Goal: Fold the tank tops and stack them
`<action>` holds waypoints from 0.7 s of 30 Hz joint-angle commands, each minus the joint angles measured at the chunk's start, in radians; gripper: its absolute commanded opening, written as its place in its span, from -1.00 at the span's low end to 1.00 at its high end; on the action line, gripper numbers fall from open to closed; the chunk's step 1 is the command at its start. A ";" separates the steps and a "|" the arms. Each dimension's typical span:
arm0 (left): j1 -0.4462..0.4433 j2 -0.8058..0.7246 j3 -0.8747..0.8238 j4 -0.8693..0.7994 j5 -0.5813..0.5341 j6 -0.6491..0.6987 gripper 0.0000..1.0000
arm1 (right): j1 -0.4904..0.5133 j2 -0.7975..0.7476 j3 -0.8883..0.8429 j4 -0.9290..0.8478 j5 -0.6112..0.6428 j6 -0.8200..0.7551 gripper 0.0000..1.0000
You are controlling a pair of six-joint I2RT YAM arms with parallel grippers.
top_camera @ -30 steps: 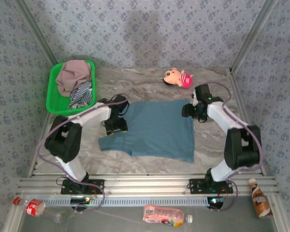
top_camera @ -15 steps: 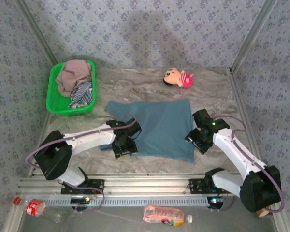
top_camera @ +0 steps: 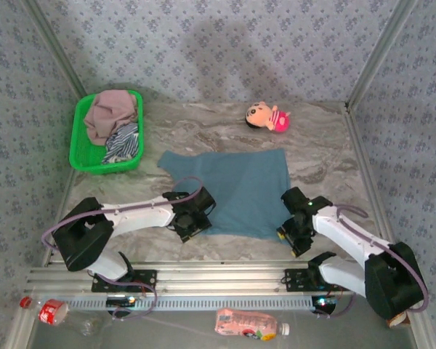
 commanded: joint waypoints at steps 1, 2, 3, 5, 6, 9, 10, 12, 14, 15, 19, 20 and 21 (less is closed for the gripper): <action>-0.006 -0.025 -0.002 0.011 -0.053 -0.049 0.16 | 0.016 0.028 -0.012 0.078 0.043 0.072 0.11; -0.006 -0.019 -0.009 0.018 -0.051 -0.051 0.14 | 0.020 0.037 -0.019 0.093 0.050 0.074 0.09; -0.007 -0.015 -0.016 0.029 -0.048 -0.055 0.12 | 0.023 0.045 -0.024 0.110 0.059 0.077 0.06; -0.006 -0.007 -0.028 0.044 -0.049 -0.059 0.08 | 0.030 0.061 -0.020 0.133 0.081 0.077 0.01; -0.003 -0.010 -0.030 0.037 -0.061 -0.057 0.03 | 0.034 0.070 -0.015 0.138 0.092 0.070 -0.02; 0.016 -0.009 -0.031 0.038 -0.076 -0.038 -0.13 | 0.033 0.095 -0.027 0.153 0.107 0.057 -0.19; 0.020 -0.010 -0.034 0.054 -0.073 -0.034 -0.17 | 0.034 0.100 -0.037 0.167 0.109 0.061 -0.28; 0.022 -0.005 -0.021 0.066 -0.073 -0.017 -0.26 | 0.034 0.106 -0.039 0.174 0.127 0.053 -0.42; 0.022 0.011 0.002 0.052 -0.068 0.005 -0.36 | 0.036 0.111 -0.028 0.161 0.133 0.037 -0.55; 0.020 0.016 0.007 0.054 -0.064 0.015 -0.45 | 0.038 0.108 -0.025 0.154 0.138 0.033 -0.61; 0.019 0.007 0.030 0.027 -0.067 0.033 -0.71 | 0.046 0.074 -0.014 0.127 0.147 0.030 -0.79; 0.017 0.000 0.035 0.016 -0.068 0.039 -0.75 | 0.049 0.065 -0.008 0.110 0.150 0.029 -0.79; 0.015 -0.008 0.040 0.007 -0.068 0.044 -0.80 | 0.049 0.055 -0.002 0.097 0.152 0.028 -0.80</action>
